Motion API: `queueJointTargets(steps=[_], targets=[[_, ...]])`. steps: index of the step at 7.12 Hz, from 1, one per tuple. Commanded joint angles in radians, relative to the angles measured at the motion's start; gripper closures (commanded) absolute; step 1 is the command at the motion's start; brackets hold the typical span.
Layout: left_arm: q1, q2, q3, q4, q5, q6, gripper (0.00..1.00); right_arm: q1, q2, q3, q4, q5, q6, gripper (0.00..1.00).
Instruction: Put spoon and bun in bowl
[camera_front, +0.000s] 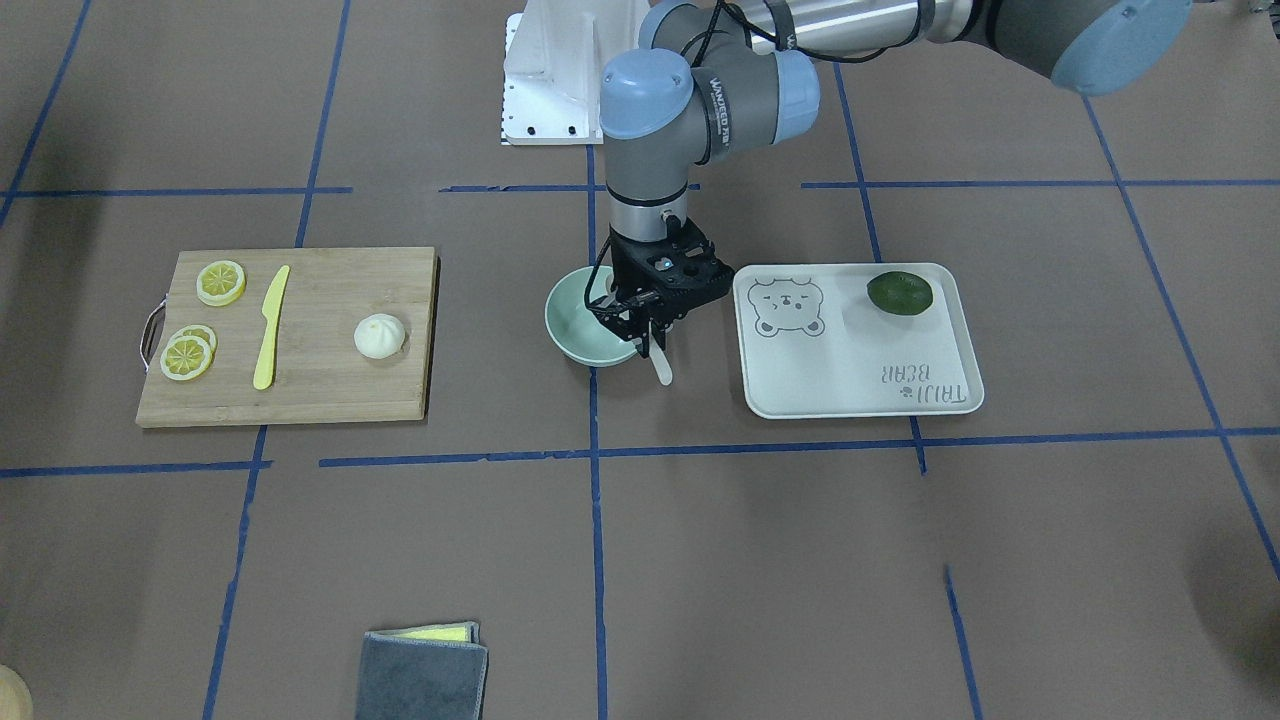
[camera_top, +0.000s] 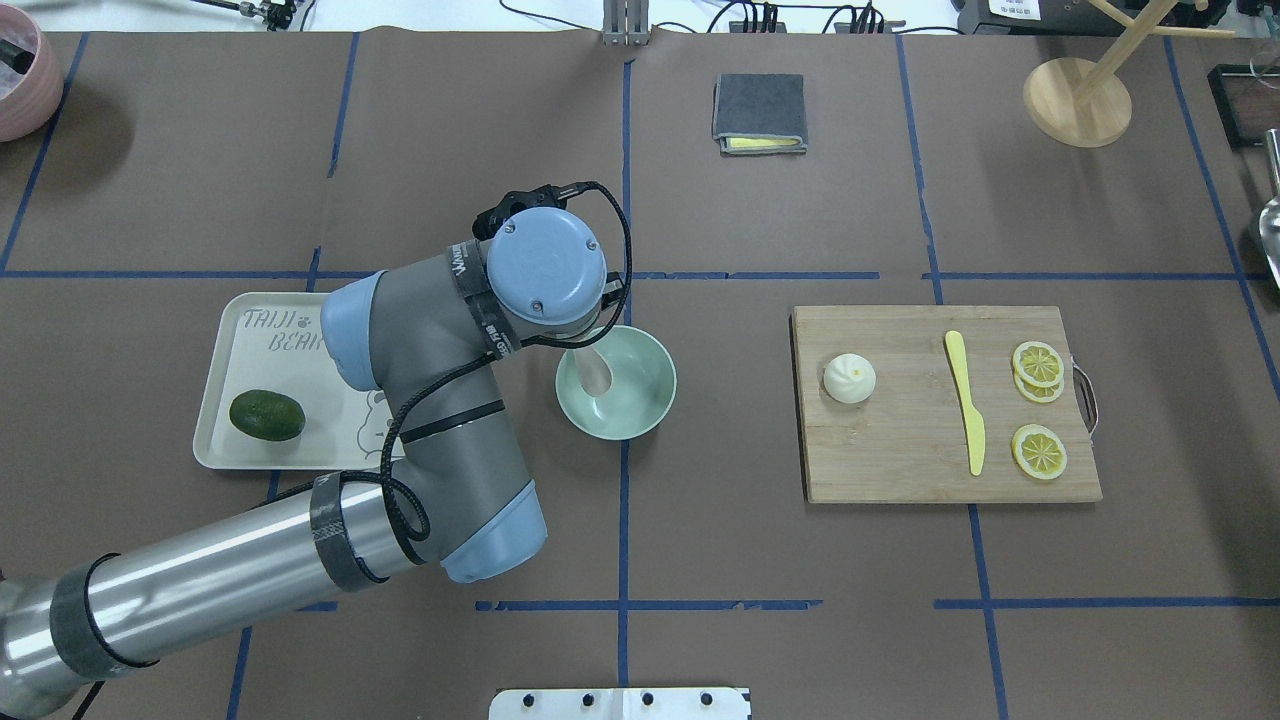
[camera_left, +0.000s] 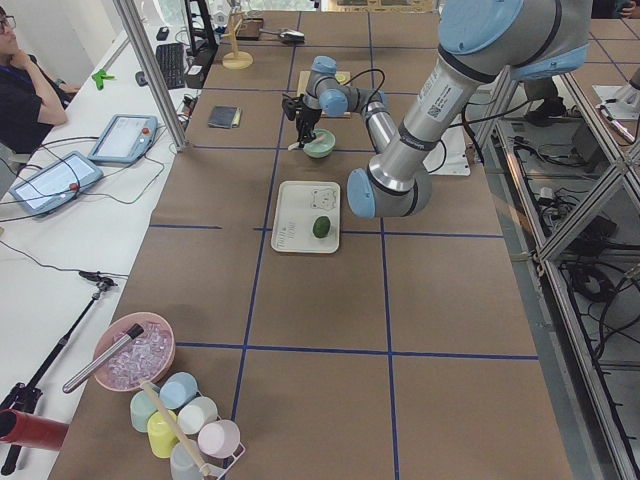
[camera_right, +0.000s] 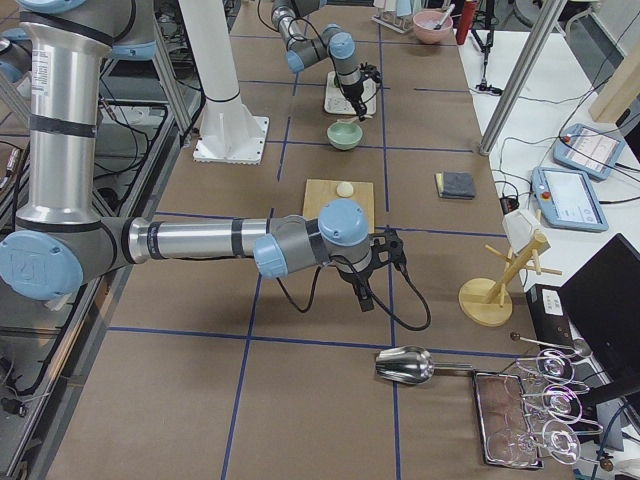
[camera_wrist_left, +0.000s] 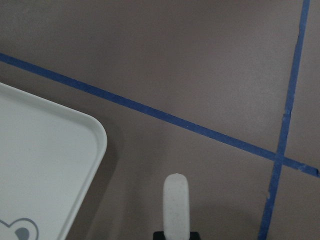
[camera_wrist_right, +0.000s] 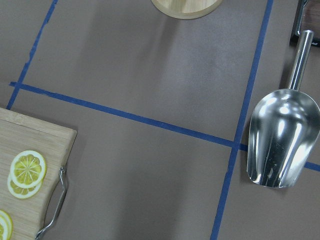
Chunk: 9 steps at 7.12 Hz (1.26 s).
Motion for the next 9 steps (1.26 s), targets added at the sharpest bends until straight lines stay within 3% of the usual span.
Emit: queueJointTargets(steps=[1,3,4,5,7,8,9], targets=[[0.019,-0.015,0.017,-0.001,0.002,-0.021,0.84,-0.001,-0.002,0.004,0.000,0.002,0.002,0.00],[0.044,-0.014,0.009,-0.003,0.007,-0.011,0.45,0.001,-0.002,0.002,0.000,0.002,0.000,0.00],[0.044,-0.009,0.003,-0.004,0.007,-0.004,0.03,-0.001,-0.002,0.002,0.000,0.001,0.000,0.00],[0.044,0.001,-0.026,-0.004,0.002,0.076,0.00,0.001,0.000,0.002,0.000,0.001,0.002,0.00],[0.038,0.157,-0.253,0.001,-0.004,0.392,0.00,-0.001,0.001,0.016,0.003,0.002,0.017,0.00],[0.022,0.214,-0.318,-0.001,-0.007,0.542,0.00,-0.001,0.001,0.040,0.003,0.004,0.026,0.00],[-0.058,0.239,-0.349,-0.004,-0.077,0.721,0.00,-0.004,0.003,0.088,0.003,0.011,0.028,0.00]])
